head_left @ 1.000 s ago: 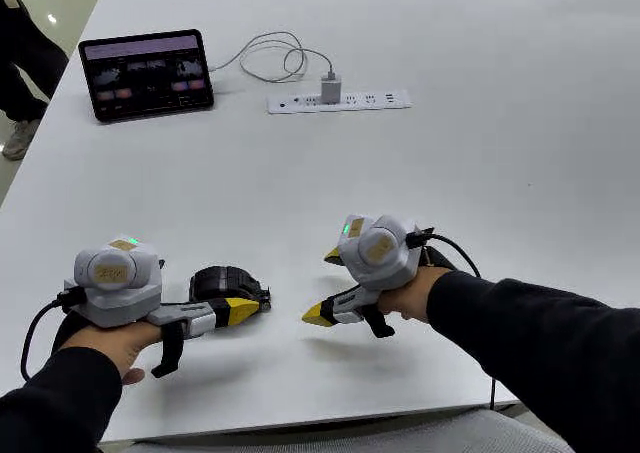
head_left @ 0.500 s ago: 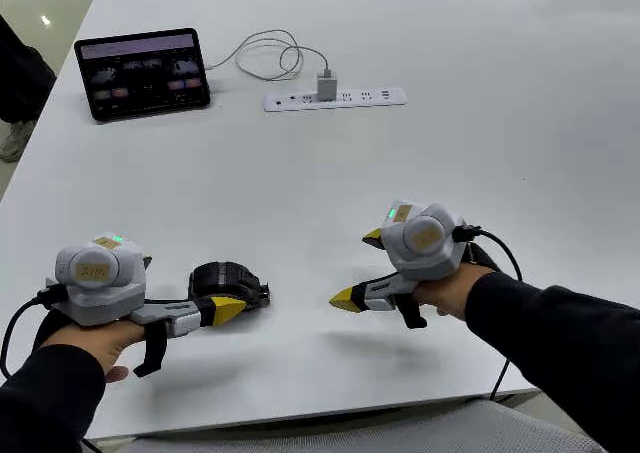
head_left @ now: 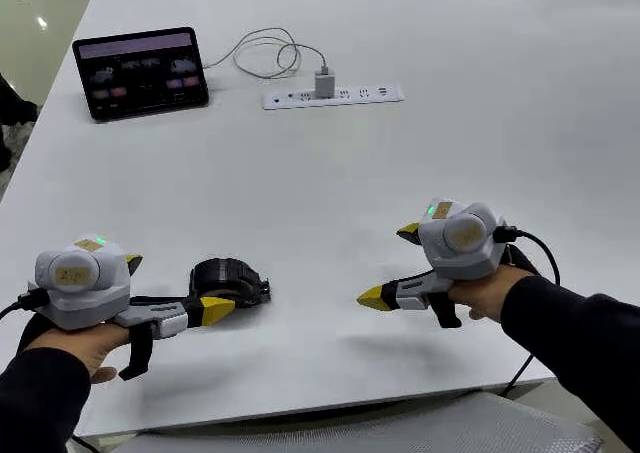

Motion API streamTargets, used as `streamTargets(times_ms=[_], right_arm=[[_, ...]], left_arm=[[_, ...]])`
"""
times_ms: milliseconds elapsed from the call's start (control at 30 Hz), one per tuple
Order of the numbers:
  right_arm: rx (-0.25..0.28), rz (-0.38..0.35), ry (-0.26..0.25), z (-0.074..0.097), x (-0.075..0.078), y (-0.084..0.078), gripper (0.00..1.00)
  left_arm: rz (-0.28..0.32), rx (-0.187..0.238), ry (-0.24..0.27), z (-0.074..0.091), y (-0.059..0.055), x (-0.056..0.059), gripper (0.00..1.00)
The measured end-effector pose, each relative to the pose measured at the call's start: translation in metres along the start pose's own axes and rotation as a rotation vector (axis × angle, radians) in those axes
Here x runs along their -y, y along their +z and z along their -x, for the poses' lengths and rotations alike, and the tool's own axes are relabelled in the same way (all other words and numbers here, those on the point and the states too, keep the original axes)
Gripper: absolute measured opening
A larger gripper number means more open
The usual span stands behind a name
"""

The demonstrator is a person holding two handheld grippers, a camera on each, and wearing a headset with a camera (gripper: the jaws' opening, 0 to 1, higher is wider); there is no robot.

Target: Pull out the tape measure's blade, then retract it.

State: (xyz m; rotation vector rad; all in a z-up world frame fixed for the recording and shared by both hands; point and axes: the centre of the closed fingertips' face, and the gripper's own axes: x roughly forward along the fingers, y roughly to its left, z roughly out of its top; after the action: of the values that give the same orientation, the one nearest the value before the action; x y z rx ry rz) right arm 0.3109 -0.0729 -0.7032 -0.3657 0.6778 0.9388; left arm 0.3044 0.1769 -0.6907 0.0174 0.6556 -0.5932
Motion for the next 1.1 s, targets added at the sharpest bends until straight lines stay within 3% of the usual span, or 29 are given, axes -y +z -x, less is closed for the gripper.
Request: streamTargets(times_ms=[300,500,567,667,833,1100], right_arm=[[0.014,-0.025,-0.028,0.019,0.004,-0.005,0.79],[0.009,-0.057,-0.047,0.032,0.009,-0.017,0.83],[0.012,-0.072,-0.05,0.036,0.01,-0.022,0.85],[0.02,-0.097,-0.037,0.04,0.01,-0.028,0.9],[0.014,-0.106,-0.061,0.054,0.016,-0.039,0.96],[0.0,-0.138,-0.099,0.079,0.023,-0.056,1.0]], left_arm=[[-0.01,-0.012,-0.001,0.012,-0.005,0.0,1.0],[-0.019,0.011,-0.037,0.021,-0.005,0.003,1.0],[-0.021,-0.006,-0.032,0.023,-0.008,0.001,0.99],[-0.013,0.004,-0.027,0.027,-0.009,-0.001,0.99],[0.01,-0.007,-0.034,0.033,-0.015,-0.003,1.0],[-0.008,-0.006,-0.029,0.042,-0.016,-0.006,1.0]])
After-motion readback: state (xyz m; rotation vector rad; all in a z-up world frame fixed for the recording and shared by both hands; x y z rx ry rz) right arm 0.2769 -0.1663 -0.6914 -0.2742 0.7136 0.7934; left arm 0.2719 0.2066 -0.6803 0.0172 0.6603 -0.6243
